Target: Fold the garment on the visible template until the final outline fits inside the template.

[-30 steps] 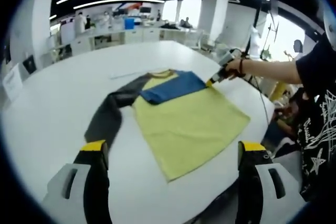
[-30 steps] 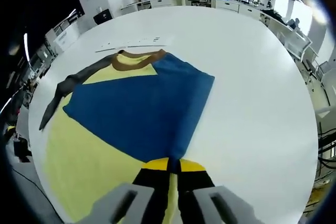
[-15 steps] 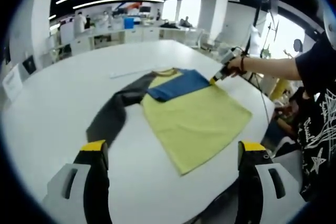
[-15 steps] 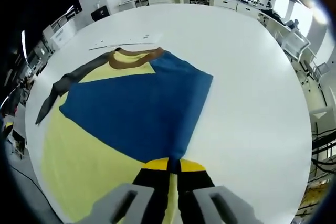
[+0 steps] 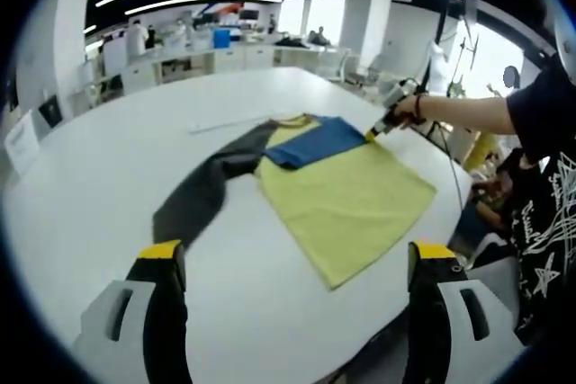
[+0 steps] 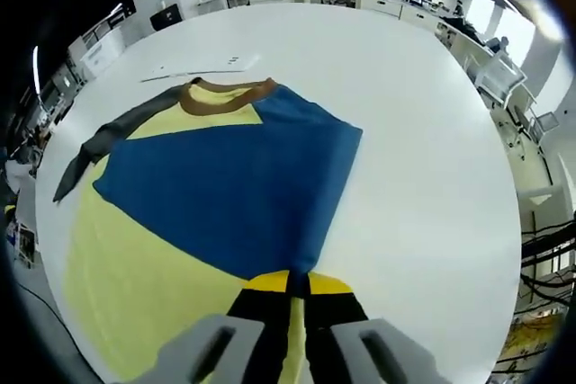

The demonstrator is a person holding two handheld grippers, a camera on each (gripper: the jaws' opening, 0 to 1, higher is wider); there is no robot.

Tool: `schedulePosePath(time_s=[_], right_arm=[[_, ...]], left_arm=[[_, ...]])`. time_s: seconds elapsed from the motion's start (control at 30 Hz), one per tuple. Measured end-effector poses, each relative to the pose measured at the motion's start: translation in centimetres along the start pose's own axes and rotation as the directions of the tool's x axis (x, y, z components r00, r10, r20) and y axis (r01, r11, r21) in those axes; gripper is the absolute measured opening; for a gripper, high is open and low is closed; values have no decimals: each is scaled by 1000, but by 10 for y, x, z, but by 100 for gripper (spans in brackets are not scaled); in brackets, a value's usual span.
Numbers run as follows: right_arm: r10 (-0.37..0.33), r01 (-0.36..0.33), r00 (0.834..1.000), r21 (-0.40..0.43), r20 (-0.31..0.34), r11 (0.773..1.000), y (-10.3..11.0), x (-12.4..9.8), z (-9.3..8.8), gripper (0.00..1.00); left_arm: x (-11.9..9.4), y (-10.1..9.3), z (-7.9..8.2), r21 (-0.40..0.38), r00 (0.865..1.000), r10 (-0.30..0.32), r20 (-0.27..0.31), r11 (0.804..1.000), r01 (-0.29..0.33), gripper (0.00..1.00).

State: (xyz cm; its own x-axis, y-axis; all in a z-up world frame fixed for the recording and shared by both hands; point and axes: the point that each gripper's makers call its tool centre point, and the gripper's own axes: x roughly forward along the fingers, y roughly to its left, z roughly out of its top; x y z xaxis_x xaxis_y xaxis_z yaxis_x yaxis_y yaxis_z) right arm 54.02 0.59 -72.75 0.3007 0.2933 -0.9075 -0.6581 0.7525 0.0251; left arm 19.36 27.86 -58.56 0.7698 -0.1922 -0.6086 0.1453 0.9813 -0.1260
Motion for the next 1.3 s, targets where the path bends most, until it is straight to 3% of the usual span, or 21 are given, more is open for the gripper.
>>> schedulePosePath(time_s=[0.17,0.27,0.37,0.8,0.93,1.0,1.17,1.3], right_arm=[[-9,9,1000,41,2,999,-3,0,-1,0],[-26,26,1000,-23,0,999,-1,0,0,1],[-33,33,999,11,5,999,-2,-1,0,4],[-22,21,995,3,101,1000,4,-16,20,44],[18,-16,992,-17,125,1000,14,-27,22,56],[73,-64,987,-70,140,995,26,-33,23,61],[104,-87,980,-107,168,990,35,-51,23,71],[143,-117,969,-133,202,984,44,-68,22,81]], left_arm=[[0,0,-1,-2,1000,2,-2,1000,-2,99],[1,1,-1,-5,1000,3,-3,1000,-3,99],[3,0,0,-15,1000,0,0,1000,0,99],[-1,3,3,-7,1000,11,3,1000,-11,99],[-1,3,3,-13,1000,8,9,1000,-8,99],[-1,4,3,-17,1000,7,5,1000,-7,98],[1,9,4,-16,1000,18,0,1000,-18,97],[2,19,10,-50,999,35,31,998,-33,95]])
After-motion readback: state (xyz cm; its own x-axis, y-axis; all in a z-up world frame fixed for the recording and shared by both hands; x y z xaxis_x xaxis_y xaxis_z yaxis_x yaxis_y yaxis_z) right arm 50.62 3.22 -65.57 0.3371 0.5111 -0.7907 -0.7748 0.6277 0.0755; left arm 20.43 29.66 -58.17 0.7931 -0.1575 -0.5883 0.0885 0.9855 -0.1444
